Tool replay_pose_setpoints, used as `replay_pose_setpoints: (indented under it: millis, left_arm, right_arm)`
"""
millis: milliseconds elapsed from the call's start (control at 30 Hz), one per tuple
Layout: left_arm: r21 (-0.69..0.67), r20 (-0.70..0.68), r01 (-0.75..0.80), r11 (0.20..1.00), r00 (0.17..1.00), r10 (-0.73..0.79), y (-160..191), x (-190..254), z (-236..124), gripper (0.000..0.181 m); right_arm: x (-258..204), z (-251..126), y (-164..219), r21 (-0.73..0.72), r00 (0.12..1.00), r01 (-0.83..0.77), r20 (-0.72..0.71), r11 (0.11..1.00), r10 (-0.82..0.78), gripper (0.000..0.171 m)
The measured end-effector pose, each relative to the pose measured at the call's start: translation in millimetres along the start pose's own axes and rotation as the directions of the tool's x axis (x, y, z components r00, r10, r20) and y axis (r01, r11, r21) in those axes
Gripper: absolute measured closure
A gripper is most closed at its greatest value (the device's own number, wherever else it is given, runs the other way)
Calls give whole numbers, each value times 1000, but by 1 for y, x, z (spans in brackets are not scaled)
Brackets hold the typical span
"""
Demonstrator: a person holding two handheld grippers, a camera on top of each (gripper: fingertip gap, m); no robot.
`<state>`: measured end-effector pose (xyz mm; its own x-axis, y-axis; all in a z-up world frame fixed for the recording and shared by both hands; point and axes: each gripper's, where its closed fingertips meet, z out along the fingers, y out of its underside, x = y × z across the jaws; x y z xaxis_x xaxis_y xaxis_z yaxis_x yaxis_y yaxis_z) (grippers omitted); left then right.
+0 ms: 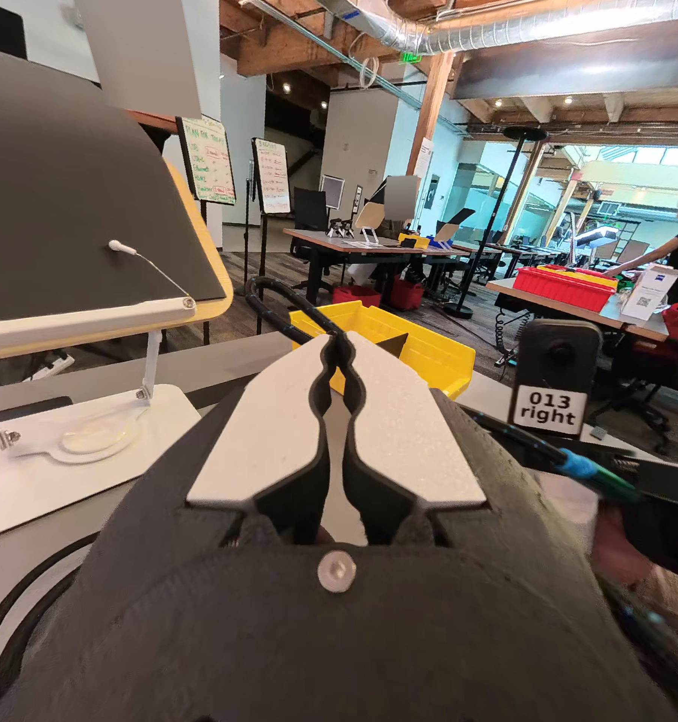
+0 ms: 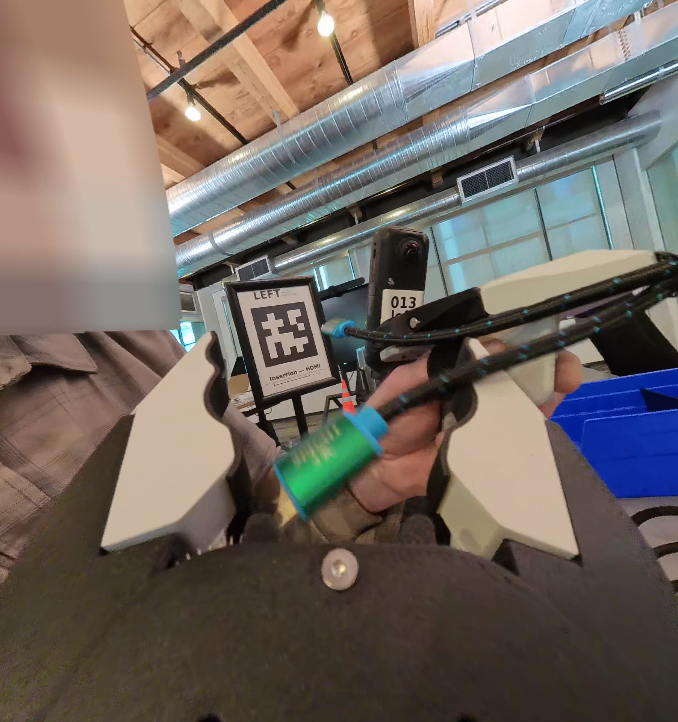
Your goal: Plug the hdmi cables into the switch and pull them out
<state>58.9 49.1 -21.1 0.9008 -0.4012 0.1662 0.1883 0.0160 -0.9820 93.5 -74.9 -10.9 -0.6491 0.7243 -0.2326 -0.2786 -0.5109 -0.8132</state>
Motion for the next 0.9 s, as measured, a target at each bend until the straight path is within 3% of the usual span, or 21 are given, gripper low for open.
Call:
replay_pose_setpoints:
  millis: [100, 200, 267, 333, 433, 667, 767, 900]
  left_arm:
    - [-28, 11, -23, 999, 1000, 23, 3, -2, 1, 181]
    - [-78, 1, 9, 997, 1000, -9, 13, -4, 2, 181]
    - [-124, 22, -18, 992, 1000, 20, 22, -6, 4, 181]
    - [-155, 19, 1, 988, 1000, 2, 32, -4, 8, 180]
    - [-199, 33, -37, 979, 998, 44, 39, -7, 9, 181]
    - [-269, 52, -87, 959, 993, 105, 51, -11, 11, 180]
    - [-288, 71, -137, 948, 984, 163, 54, -11, 11, 180]
    - [-302, 38, -68, 951, 996, 83, 58, -8, 14, 180]
  right_arm:
    - [4, 4, 15, -139, 979, 184, -66, 973, -194, 58]
    - [17, 0, 33, -350, 888, 394, -95, 850, -450, 71]
    - [25, -1, 44, -469, 784, 520, -72, 714, -617, 77]
    - [30, 1, 52, -554, 684, 594, -34, 583, -729, 100]
    - [43, -1, 64, -665, 568, 620, 14, 417, -823, 102]
    - [26, 7, 64, -634, 593, 640, 49, 434, -804, 113]
    - [29, 2, 63, -661, 555, 646, 65, 380, -829, 123]
    - [12, 8, 55, -596, 575, 678, 65, 430, -816, 114]
